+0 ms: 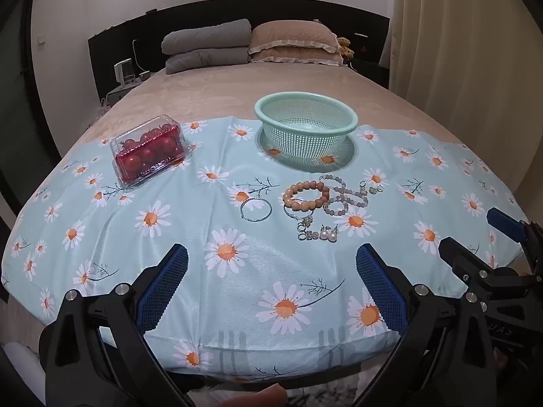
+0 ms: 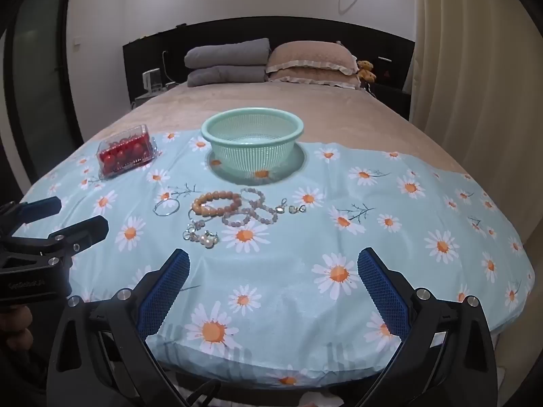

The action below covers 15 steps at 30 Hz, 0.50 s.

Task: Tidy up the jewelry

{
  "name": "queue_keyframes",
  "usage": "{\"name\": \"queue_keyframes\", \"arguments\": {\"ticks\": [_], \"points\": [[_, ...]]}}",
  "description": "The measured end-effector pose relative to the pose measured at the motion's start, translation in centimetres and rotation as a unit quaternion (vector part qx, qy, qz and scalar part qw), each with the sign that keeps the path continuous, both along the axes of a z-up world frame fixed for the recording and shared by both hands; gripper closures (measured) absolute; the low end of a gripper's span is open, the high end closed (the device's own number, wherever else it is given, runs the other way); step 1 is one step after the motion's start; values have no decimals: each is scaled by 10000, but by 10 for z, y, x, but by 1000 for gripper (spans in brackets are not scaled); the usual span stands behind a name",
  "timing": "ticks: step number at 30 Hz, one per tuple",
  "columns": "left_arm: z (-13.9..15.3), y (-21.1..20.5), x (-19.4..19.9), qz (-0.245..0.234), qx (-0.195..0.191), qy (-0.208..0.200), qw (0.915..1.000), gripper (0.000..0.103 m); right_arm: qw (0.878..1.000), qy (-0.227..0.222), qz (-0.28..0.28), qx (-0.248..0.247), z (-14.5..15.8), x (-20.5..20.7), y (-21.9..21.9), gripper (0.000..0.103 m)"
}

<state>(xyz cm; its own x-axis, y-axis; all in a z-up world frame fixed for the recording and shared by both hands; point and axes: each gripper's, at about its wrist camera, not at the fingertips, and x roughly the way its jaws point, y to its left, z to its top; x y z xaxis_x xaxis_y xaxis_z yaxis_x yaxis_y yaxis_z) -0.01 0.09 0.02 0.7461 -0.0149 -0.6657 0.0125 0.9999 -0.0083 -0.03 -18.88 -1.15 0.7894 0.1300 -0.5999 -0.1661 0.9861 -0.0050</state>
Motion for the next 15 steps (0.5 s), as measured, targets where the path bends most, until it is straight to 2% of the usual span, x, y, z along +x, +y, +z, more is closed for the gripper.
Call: {"name": "queue_keyframes", "arguments": {"ticks": [10, 15], "points": [[-9, -1, -3, -46, 57, 34, 10000, 6, 9999, 82, 43, -81, -2, 1, 3, 8], [-5, 0, 0, -14, 48, 104, 9999, 6, 9999, 92, 48, -81, 0, -1, 2, 8]]}}
